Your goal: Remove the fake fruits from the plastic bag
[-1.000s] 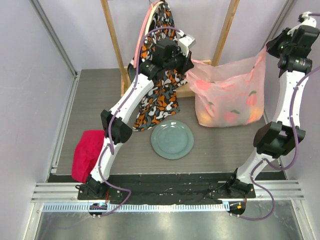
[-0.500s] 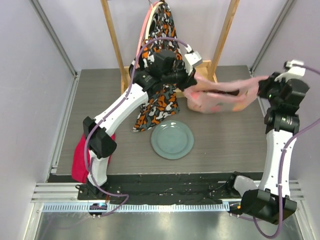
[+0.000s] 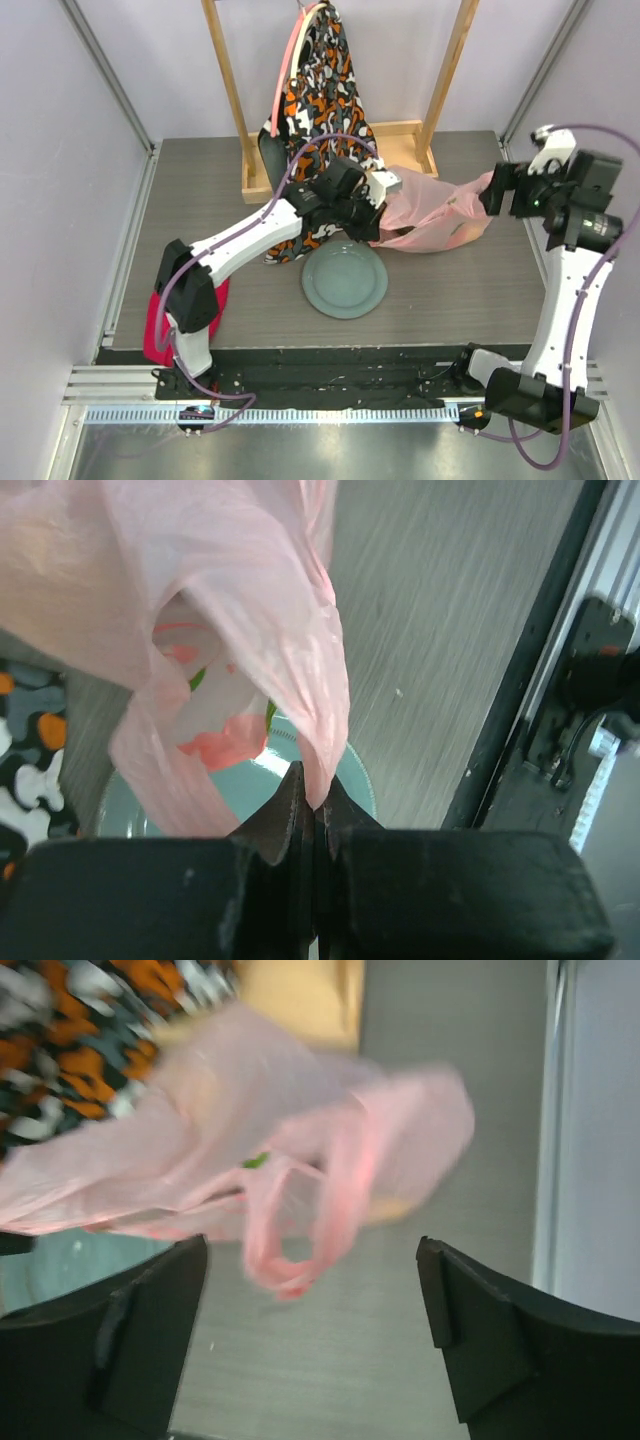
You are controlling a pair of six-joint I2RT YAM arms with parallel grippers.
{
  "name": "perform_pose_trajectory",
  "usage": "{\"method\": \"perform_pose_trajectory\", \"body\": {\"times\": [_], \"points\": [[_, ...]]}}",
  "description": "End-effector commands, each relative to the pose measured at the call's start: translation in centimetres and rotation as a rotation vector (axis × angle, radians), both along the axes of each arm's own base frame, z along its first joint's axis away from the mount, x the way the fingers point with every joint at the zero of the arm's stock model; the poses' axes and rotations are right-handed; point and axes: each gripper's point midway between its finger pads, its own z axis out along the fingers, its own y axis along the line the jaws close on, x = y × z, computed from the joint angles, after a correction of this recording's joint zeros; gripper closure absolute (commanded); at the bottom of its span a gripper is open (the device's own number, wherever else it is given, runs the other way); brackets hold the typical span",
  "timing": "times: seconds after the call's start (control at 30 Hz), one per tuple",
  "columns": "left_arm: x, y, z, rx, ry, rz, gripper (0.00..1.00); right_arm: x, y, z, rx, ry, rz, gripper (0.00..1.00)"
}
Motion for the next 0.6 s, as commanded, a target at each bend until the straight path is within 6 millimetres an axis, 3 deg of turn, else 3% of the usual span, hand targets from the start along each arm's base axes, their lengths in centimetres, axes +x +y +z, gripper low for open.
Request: {"method": "perform_pose_trajectory", "body": {"times": [0.0,0.07,0.17,0.2,0.27,0.3,0.4,0.43,0.57], "points": [[1.8,1.4,7.9,-0.177,-0.038,0.262,1.0,-2.1,6.2,11.4,-0.023,-0.325,0.34,0.04],[1.2,1.5,7.9,-0.198,0.02,0.299,1.0,-2.4,7.6,12.7,0.019,-0.372,0.388,0.04],[0.5,1.5,8.0,-0.227,0.075,0.322,1.0,-1.9,8.5,11.5,0.068,-0.382,0.409,0.13],[0.4,1.4,8.1,-0.238,0.081,0.323,1.0,-1.3,8.7,9.0,0.098,-0.33,0.401,0.25],[0.6,1.5,7.5,-0.236,0.105,0.343,1.0,-0.9,9.1,7.5,0.08,-0.32,0.41,0.39],[0.6,1.3,7.4,-0.246,0.126,0.352,1.0,-0.5,10.0,5.2,0.072,-0.274,0.427,0.53],[1.1,1.0,6.7,-0.259,0.185,0.38,1.0,0.6,11.4,2.2,0.028,-0.233,0.45,0.72],[1.6,1.0,6.5,-0.264,0.195,0.387,1.0,1.3,12.0,1.8,-0.007,-0.242,0.44,0.86],[2.5,1.0,6.5,-0.276,0.205,0.406,1.0,2.8,13.1,-0.4,-0.014,-0.22,0.442,0.99]]}}
